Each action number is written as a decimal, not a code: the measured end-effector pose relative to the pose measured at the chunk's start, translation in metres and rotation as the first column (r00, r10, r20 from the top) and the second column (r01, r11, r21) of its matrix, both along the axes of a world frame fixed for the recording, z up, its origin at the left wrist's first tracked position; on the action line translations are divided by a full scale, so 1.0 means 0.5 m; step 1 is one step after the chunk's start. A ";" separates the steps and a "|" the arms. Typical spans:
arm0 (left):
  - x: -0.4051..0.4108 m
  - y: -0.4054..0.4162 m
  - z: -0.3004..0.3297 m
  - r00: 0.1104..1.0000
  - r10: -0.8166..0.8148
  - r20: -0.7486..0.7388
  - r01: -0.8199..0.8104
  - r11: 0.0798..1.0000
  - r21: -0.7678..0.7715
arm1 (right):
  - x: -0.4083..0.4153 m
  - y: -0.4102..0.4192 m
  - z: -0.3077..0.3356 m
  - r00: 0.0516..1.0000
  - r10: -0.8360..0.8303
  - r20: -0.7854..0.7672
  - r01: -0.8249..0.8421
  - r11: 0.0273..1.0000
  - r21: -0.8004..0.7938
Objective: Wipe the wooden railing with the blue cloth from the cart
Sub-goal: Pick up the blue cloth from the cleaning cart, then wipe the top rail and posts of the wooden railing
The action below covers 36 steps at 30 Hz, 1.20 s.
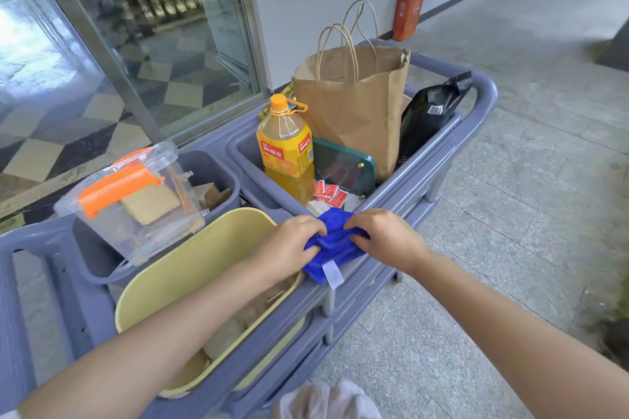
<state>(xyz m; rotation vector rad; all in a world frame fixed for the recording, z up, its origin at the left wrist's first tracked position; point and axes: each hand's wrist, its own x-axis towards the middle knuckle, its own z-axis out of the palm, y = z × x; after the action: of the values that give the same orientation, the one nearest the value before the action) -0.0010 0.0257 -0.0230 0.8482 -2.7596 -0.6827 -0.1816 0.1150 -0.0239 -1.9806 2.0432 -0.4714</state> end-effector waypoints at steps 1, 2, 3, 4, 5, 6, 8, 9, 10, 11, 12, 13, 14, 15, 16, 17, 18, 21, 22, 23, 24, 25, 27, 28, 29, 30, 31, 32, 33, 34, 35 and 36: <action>-0.010 -0.005 0.016 1.000 -0.018 -0.013 0.017 1.000 -0.015 | -0.014 0.004 0.014 0.998 -0.047 0.031 0.048 0.999 -0.019; -0.022 -0.009 0.034 0.999 -0.042 -0.017 0.042 0.999 -0.035 | -0.029 0.010 0.029 0.994 -0.096 0.058 0.098 0.995 -0.030; -0.039 -0.012 0.053 0.997 -0.071 -0.014 0.070 0.996 -0.054 | -0.045 0.017 0.045 0.986 -0.142 0.085 0.145 0.989 -0.033; -0.058 -0.014 0.073 0.995 -0.104 -0.008 0.103 0.993 -0.065 | -0.061 0.024 0.062 0.977 -0.183 0.114 0.188 0.982 -0.032; -0.081 -0.016 0.092 0.990 -0.140 -0.006 0.139 0.988 -0.066 | -0.078 0.033 0.080 0.967 -0.217 0.137 0.224 0.974 -0.035; -0.106 -0.016 0.110 0.984 -0.180 -0.010 0.179 0.982 -0.062 | -0.095 0.044 0.099 0.958 -0.246 0.151 0.254 0.966 -0.038; -0.161 -0.006 0.145 0.965 -0.261 -0.028 0.259 0.965 -0.048 | -0.132 0.075 0.135 0.938 -0.308 0.160 0.316 0.948 -0.032; -0.191 0.003 0.162 0.952 -0.303 -0.042 0.301 0.953 -0.036 | -0.150 0.096 0.152 0.927 -0.342 0.154 0.350 0.936 -0.028; -0.222 0.015 0.178 0.937 -0.345 -0.057 0.344 0.939 -0.023 | -0.168 0.122 0.170 0.912 -0.381 0.148 0.389 0.921 -0.028; -0.256 0.030 0.194 0.919 -0.389 -0.070 0.389 0.921 -0.015 | -0.186 0.153 0.188 0.892 -0.427 0.148 0.436 0.900 -0.029; -0.290 0.048 0.209 0.897 -0.434 -0.078 0.434 0.901 -0.015 | -0.202 0.187 0.206 0.865 -0.478 0.152 0.488 0.872 -0.033; -0.324 0.069 0.224 0.873 -0.479 -0.087 0.479 0.877 -0.021 | -0.216 0.225 0.224 0.835 -0.527 0.159 0.538 0.842 -0.041; -0.358 0.094 0.238 0.846 -0.525 -0.096 0.525 0.851 -0.026 | -0.226 0.266 0.243 0.802 -0.574 0.166 0.589 0.807 -0.051; -0.390 0.122 0.251 0.814 -0.571 -0.110 0.572 0.820 -0.020 | -0.234 0.309 0.261 0.765 -0.621 0.171 0.637 0.769 -0.058; -0.419 0.155 0.264 0.776 -0.617 -0.129 0.622 0.783 -0.008 | -0.239 0.355 0.279 0.726 -0.667 0.168 0.683 0.728 -0.060; -0.447 0.191 0.275 0.732 -0.664 -0.149 0.672 0.740 0.002 | -0.241 0.405 0.296 0.684 -0.712 0.159 0.727 0.684 -0.060; -0.473 0.231 0.284 0.684 -0.710 -0.167 0.720 0.694 0.002 | -0.239 0.457 0.310 0.638 -0.756 0.146 0.769 0.636 -0.063; -0.536 0.377 0.307 0.518 -0.828 -0.215 0.848 0.529 0.005 | -0.206 0.625 0.343 0.464 -0.877 0.126 0.885 0.456 -0.093; -0.549 0.432 0.315 0.454 -0.861 -0.229 0.885 0.466 0.004 | -0.186 0.681 0.350 0.396 -0.909 0.129 0.917 0.384 -0.110; -0.557 0.487 0.323 0.384 -0.891 -0.242 0.918 0.396 -0.003 | -0.163 0.734 0.356 0.328 -0.936 0.128 0.942 0.312 -0.127; -0.560 0.543 0.330 0.313 -0.916 -0.251 0.945 0.325 -0.010 | -0.138 0.786 0.362 0.258 -0.958 0.123 0.961 0.241 -0.138; -0.560 0.599 0.337 0.245 -0.935 -0.255 0.966 0.257 -0.017 | -0.111 0.835 0.365 0.190 -0.975 0.117 0.974 0.173 -0.144; -0.553 0.707 0.341 0.130 -0.958 -0.255 0.990 0.141 -0.023 | -0.056 0.929 0.367 0.060 -0.993 0.105 0.988 0.044 -0.150; -0.546 0.759 0.341 0.086 -0.964 -0.253 0.996 0.093 -0.017 | -0.026 0.974 0.367 0.000 -0.994 0.106 0.988 -0.016 -0.154; -0.537 0.809 0.340 0.042 -0.968 -0.247 0.999 0.047 -0.014 | 0.003 1.015 0.366 -0.050 -0.992 0.118 0.985 -0.069 -0.161; -0.526 0.857 0.339 -0.008 -0.971 -0.237 1.000 -0.003 -0.020 | 0.034 1.053 0.366 -0.094 -0.987 0.132 0.979 -0.115 -0.168; -0.514 0.903 0.338 -0.062 -0.971 -0.229 0.998 -0.057 -0.029 | 0.065 1.087 0.365 -0.133 -0.981 0.140 0.972 -0.157 -0.176; -0.501 0.948 0.338 -0.116 -0.968 -0.225 0.993 -0.110 -0.037 | 0.095 1.119 0.365 -0.172 -0.974 0.145 0.963 -0.198 -0.182; -0.488 0.990 0.339 -0.162 -0.961 -0.223 0.987 -0.156 -0.047 | 0.124 1.149 0.364 -0.211 -0.966 0.151 0.953 -0.238 -0.187; -0.475 1.031 0.339 -0.198 -0.955 -0.220 0.980 -0.189 -0.058 | 0.152 1.178 0.364 -0.248 -0.956 0.157 0.943 -0.275 -0.189; -0.462 1.068 0.340 -0.225 -0.950 -0.215 0.974 -0.216 -0.068 | 0.178 1.205 0.364 -0.282 -0.946 0.158 0.932 -0.309 -0.191; -0.448 1.104 0.338 -0.253 -0.944 -0.213 0.967 -0.243 -0.073 | 0.203 1.231 0.365 -0.313 -0.938 0.150 0.921 -0.339 -0.193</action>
<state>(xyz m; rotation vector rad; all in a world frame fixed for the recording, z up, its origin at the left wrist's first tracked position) -0.2250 0.5775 0.1461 -1.8627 -2.4935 -0.9542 -0.0801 0.7302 0.1587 0.5521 3.3042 -0.8988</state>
